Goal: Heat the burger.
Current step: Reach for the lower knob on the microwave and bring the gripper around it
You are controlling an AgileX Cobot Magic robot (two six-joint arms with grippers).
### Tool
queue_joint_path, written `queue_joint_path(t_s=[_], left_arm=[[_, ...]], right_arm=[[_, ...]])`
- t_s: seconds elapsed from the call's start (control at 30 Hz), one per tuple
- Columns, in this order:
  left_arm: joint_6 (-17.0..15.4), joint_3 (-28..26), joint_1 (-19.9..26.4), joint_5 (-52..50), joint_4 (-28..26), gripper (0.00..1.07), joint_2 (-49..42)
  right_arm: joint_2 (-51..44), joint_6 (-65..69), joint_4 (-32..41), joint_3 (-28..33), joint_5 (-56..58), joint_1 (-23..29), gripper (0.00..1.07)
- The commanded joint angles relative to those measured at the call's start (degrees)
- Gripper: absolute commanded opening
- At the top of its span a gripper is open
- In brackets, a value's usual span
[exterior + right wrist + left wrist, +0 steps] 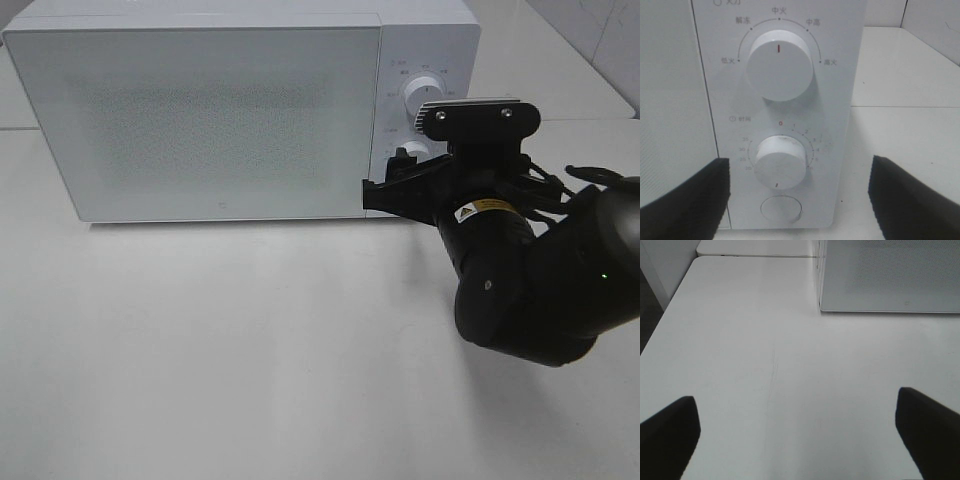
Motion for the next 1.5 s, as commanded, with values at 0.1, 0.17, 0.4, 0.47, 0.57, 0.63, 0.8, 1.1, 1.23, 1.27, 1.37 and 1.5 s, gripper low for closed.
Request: queue_joint_path(t_s=[0.1, 0.17, 0.4, 0.47, 0.57, 0.63, 0.8, 1.1, 1.23, 1.27, 1.37, 1.5], left_arm=[[-0.4, 0.2, 0.0, -1.0, -0.1, 1.00, -1.1], [-0.4, 0.2, 0.0, -1.0, -0.1, 1.00, -1.1], [-0.4, 0.2, 0.0, -1.0, -0.1, 1.00, -1.1], [-0.4, 0.2, 0.0, -1.0, -0.1, 1.00, -1.1], [-0.4, 0.2, 0.0, -1.0, -0.1, 1.00, -1.1], [-0.4, 0.2, 0.0, -1.0, -0.1, 1.00, -1.1], [-0.4, 0.2, 0.0, -1.0, -0.1, 1.00, -1.1], [-0.4, 0.2, 0.0, -1.0, -0.1, 1.00, -1.1], [-0.4, 0.2, 0.0, -1.0, -0.1, 1.00, -1.1], [-0.4, 0.2, 0.0, -1.0, -0.1, 1.00, -1.1], [-0.4, 0.2, 0.0, -1.0, -0.1, 1.00, -1.1], [-0.4, 0.2, 0.0, -1.0, -0.1, 1.00, -1.1]], right_arm=[[2.0, 2.6, -0.6, -2.9, -10.9, -2.1, 0.75], [3.5, 3.0, -1.3, -4.2, -10.9, -2.5, 0.75], [6.5, 3.2, -3.3, -6.8, -10.9, -3.2, 0.75], [6.7, 3.2, -3.4, -6.9, -10.9, -3.2, 0.75], [8.0, 3.5, -3.8, -7.8, -10.9, -3.2, 0.75], [9.3, 4.1, -3.8, -8.5, -10.9, -3.8, 0.75], [9.6, 4.9, -4.1, -8.5, -10.9, -3.8, 0.75], [10.0, 5.3, -5.9, -9.2, -11.0, -5.3, 0.75], [10.0, 5.4, -6.0, -9.2, -10.9, -5.3, 0.75], [10.0, 5.4, -6.3, -9.2, -10.9, -5.3, 0.75], [10.0, 6.0, -7.3, -9.2, -10.9, -5.3, 0.75], [10.0, 6.2, -7.3, -9.2, -10.6, -5.3, 0.68]])
